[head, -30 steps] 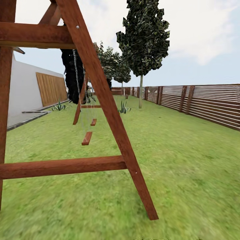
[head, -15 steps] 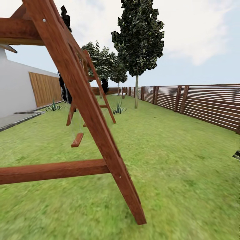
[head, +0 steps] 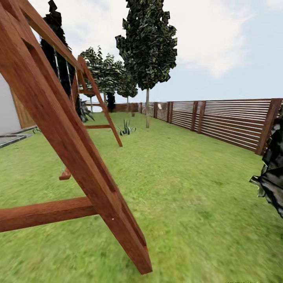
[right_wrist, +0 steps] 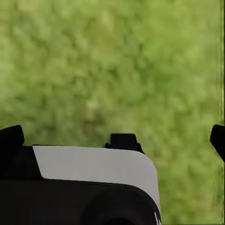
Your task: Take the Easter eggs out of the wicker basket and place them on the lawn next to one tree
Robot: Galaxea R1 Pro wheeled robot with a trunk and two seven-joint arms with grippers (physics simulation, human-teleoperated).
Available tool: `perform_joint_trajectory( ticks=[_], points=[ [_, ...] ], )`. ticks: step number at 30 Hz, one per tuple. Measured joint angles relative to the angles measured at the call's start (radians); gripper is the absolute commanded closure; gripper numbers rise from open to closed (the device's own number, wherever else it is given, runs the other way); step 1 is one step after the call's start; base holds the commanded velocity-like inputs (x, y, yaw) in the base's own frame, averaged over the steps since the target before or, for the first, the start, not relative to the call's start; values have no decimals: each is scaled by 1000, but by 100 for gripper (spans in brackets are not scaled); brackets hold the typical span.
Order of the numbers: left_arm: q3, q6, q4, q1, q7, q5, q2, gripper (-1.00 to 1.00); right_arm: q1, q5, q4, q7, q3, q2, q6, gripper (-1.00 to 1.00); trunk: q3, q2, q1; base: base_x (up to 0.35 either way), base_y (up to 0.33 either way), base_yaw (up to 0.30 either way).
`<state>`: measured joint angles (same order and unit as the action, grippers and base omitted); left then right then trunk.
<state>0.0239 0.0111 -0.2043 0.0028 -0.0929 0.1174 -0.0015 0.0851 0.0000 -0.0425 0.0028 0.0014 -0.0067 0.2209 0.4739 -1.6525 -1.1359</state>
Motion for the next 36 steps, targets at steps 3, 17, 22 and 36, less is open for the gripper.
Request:
perform_joint_trajectory(
  ticks=[3, 17, 22, 36],
  points=[
    [0, 0, 0, 0, 0, 0, 0, -100, 0, 0, 0, 0, 0, 0, 0, -100, 0, 0, 0, 181, -296, -258],
    [0, 0, 0, 0, 5, -3, 0, -100, 0, 0, 0, 0, 0, 0, 0, -100, 0, 0, 0, 40, -68, -102],
    [-1, 0, 0, 0, 6, -3, 0, -100, 0, 0, 0, 0, 0, -1, 0, -100, 0, 0, 0, 1, -1, -232],
    [-1, 0, 0, 0, 6, -3, 0, -100, 0, 0, 0, 0, 0, -1, 0, -100, 0, 0, 0, 166, -164, -224]
  ],
)
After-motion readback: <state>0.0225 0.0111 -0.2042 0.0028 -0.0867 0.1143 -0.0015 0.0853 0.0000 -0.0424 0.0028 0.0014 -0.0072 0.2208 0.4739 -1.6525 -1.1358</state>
